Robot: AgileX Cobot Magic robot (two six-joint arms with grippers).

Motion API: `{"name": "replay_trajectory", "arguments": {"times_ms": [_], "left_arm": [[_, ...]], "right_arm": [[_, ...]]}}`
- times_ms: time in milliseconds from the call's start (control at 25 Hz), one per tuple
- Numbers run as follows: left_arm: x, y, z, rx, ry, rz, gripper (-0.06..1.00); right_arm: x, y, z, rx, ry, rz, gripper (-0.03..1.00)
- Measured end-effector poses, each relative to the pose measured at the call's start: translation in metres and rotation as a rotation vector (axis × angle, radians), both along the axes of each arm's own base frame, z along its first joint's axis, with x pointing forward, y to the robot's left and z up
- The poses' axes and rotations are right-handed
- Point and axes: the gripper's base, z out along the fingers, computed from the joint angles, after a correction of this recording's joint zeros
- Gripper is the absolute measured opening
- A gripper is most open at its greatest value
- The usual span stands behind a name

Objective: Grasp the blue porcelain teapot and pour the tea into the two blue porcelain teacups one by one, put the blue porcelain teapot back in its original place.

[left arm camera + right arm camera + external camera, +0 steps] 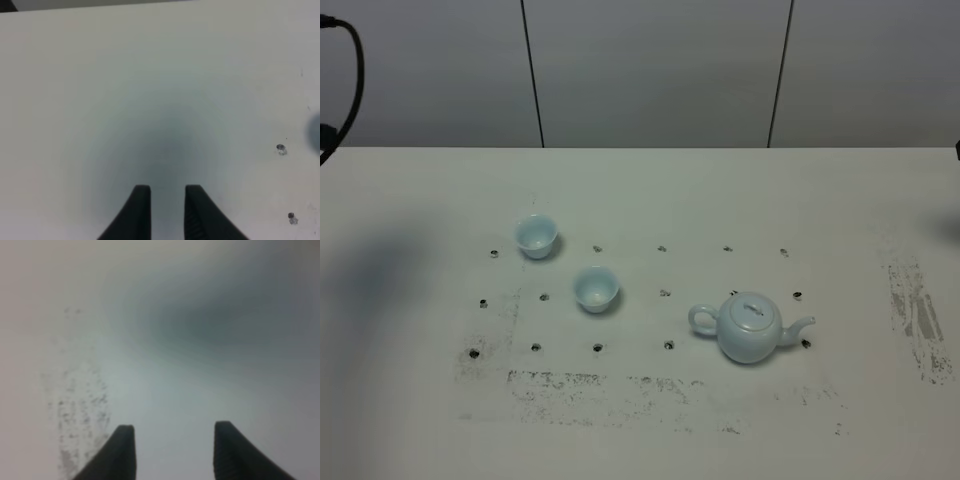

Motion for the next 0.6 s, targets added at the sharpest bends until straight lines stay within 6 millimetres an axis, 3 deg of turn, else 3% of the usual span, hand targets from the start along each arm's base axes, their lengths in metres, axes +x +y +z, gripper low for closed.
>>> {"name": "replay_trajectory", "arguments": {"times_ms": [200,320,600], "left_arm": [[-0.078,-0.008,0.014,0.043,-0.072,-0.001,0.22],[-0.118,-0.014,0.006,0.048,-0.051,-0.006,0.22],[-0.197,-0.027,0.009,0.017,-0.059,-0.007,0.22]], "right_arm": [[-0.015,0.018,0.014,0.069,-0.111,0.051,0.38],[-0.023,0.025,0.019,0.086,-0.179,0.053,0.38],[-0.043,0.035,0.029,0.099,-0.272,0.071,0.38]]}}
